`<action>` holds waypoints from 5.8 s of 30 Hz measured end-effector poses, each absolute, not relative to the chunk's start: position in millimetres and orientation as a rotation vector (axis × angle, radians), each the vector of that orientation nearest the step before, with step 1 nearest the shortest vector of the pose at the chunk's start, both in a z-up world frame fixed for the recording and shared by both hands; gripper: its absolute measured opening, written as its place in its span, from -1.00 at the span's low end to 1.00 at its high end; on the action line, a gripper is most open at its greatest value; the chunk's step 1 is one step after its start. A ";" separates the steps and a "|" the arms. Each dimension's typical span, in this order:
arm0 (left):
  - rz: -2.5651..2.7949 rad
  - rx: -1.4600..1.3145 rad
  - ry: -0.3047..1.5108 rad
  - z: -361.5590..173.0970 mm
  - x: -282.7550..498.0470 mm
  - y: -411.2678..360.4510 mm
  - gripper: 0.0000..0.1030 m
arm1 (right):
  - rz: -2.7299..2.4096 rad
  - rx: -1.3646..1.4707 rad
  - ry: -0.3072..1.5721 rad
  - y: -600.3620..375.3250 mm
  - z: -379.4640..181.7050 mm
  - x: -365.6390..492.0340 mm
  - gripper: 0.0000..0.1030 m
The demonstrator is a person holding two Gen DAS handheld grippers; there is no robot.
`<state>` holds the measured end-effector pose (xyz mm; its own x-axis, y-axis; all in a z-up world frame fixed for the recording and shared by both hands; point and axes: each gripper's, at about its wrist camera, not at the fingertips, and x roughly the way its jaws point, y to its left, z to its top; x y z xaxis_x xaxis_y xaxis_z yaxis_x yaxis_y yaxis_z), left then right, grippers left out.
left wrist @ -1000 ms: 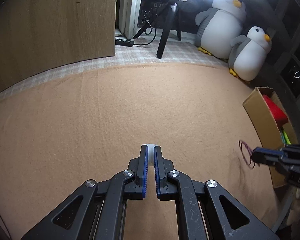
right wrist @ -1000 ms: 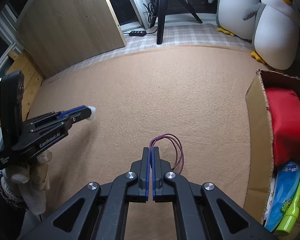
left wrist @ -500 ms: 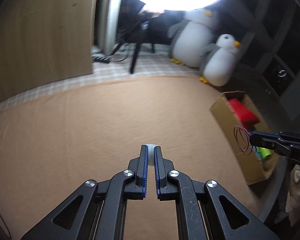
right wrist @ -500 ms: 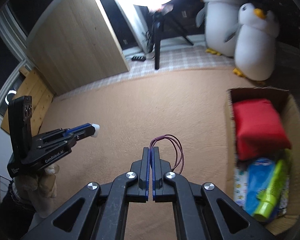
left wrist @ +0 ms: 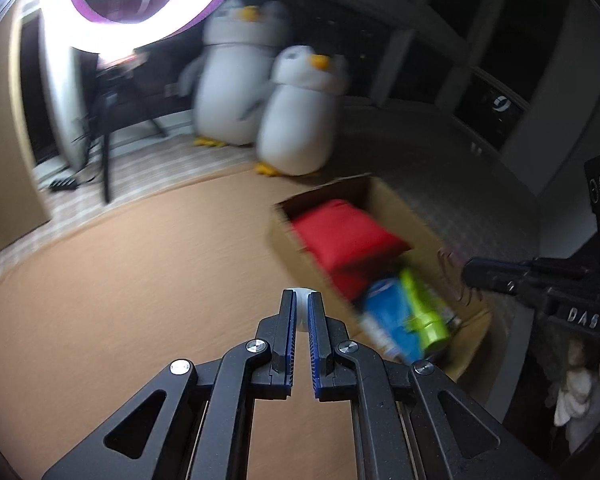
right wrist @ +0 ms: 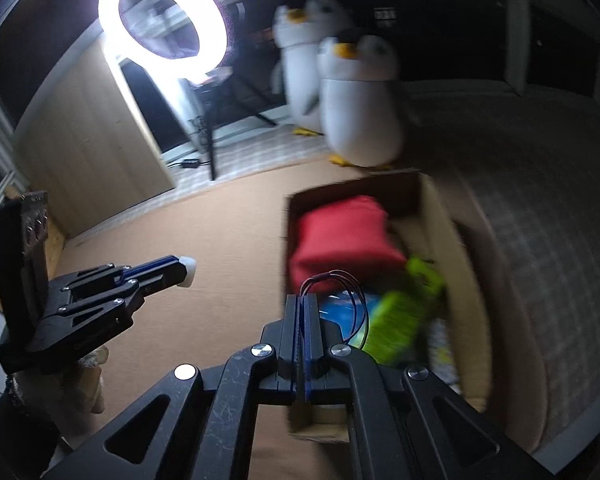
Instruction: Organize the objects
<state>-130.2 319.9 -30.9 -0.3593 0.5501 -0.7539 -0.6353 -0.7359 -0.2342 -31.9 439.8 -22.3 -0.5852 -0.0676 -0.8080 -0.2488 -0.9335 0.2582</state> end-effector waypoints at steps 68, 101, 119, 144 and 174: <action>2.495 -1.244 0.085 -6.0 -58.8 119.0 0.19 | 2.801 -1.460 0.429 259.6 -28.7 -26.0 -0.02; 2.625 -1.372 -0.006 -17.0 -34.9 37.5 0.44 | 2.810 -1.471 0.288 193.1 -38.4 -49.0 -0.01; 2.613 -1.402 -0.025 -28.0 -41.0 42.0 0.44 | 2.748 -1.397 0.173 193.6 -37.6 -45.7 0.30; 2.621 -1.418 -0.028 -35.4 -38.8 39.4 0.44 | 2.717 -1.382 0.223 199.8 -44.9 -39.2 0.30; 2.615 -1.449 -0.034 -42.0 -39.6 29.0 0.55 | 2.721 -1.434 0.241 195.6 -50.2 -41.1 0.30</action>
<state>-39.6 29.0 -42.0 -0.5215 0.1432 -0.8412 -0.1209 -0.9883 -0.0932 -41.1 195.6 -50.2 -0.5665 -0.0231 -0.8237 -0.1222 -0.9862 0.1116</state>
